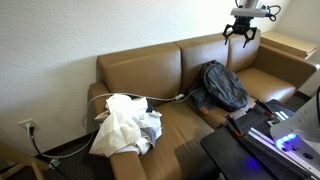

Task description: Move the bag to the left side of the sofa

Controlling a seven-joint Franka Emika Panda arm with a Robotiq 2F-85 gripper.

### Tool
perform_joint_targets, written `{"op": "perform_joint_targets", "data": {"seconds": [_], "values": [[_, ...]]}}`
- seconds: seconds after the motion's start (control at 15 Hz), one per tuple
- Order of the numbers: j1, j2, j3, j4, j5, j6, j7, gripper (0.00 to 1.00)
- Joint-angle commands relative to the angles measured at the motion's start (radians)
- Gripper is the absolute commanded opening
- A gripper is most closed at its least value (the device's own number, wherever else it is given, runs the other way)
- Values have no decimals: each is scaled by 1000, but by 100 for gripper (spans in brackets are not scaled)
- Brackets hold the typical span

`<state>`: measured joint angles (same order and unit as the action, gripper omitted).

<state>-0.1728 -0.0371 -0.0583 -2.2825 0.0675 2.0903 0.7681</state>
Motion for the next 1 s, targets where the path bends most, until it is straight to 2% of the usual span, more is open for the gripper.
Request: {"op": "perform_joint_targets", "data": {"seconds": [0.0,0.07,0.13,0.47,0.6,0.73,0.8,0.93], "values": [[14,102,-32,109,-16,148,123,100],[18,103,-41,124,-3,172,165,100],[25,87,-41,83,-3,140,105,100],[26,98,-49,124,-2,158,155,100],[43,156,-53,84,-151,378,245,100],[52,244,-78,114,-276,522,369,100],[71,292,-105,110,-372,604,471,100],[132,377,-188,138,-522,681,642,100]]}}
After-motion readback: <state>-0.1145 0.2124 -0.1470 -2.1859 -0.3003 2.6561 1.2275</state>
